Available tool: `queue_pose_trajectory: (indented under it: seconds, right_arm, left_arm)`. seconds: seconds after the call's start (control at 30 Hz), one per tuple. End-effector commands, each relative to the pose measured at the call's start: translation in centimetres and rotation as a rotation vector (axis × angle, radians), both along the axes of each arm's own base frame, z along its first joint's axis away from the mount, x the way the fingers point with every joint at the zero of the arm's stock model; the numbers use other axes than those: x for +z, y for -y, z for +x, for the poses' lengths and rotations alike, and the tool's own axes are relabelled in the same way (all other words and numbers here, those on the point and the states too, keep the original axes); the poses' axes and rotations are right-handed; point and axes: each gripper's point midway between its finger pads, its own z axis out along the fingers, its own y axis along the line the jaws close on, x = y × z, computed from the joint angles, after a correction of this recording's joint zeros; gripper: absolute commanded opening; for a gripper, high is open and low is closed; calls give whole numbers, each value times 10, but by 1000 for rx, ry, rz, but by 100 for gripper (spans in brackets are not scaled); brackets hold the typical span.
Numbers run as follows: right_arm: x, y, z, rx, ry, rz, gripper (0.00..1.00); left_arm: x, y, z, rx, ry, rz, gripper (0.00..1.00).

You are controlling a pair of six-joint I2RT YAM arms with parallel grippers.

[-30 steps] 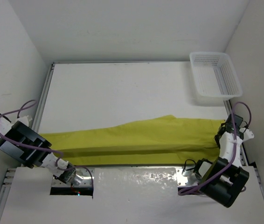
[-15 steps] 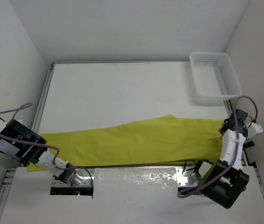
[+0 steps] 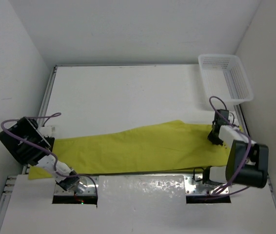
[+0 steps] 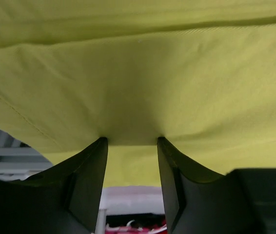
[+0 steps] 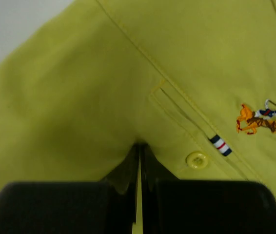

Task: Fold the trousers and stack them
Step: Fold the trousers

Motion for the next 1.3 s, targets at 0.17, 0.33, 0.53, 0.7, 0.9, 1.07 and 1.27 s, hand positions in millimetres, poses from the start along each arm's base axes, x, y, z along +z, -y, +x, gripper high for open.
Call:
queue_pose_trajectory:
  seconds: [0.17, 0.33, 0.53, 0.7, 0.9, 1.07, 1.27]
  right_arm:
    - [-31, 33, 48, -205, 9, 64, 0]
    - [3, 41, 105, -216, 262, 83, 0]
    - [25, 44, 96, -240, 283, 66, 0]
    - [33, 36, 91, -172, 300, 92, 2]
    - [77, 34, 97, -36, 338, 52, 9]
    - [92, 23, 94, 33, 392, 59, 13]
    - [91, 13, 86, 59, 388, 94, 15]
  left_arm:
    - [-24, -45, 100, -6, 173, 288, 42]
    - [-10, -63, 164, -18, 238, 335, 42]
    - [37, -71, 187, -40, 353, 374, 45]
    - [79, -69, 225, -24, 454, 292, 48]
    - [104, -28, 175, 72, 488, -26, 58]
    - [70, -46, 136, 267, 424, -136, 72]
    - [24, -47, 130, 339, 351, -143, 100]
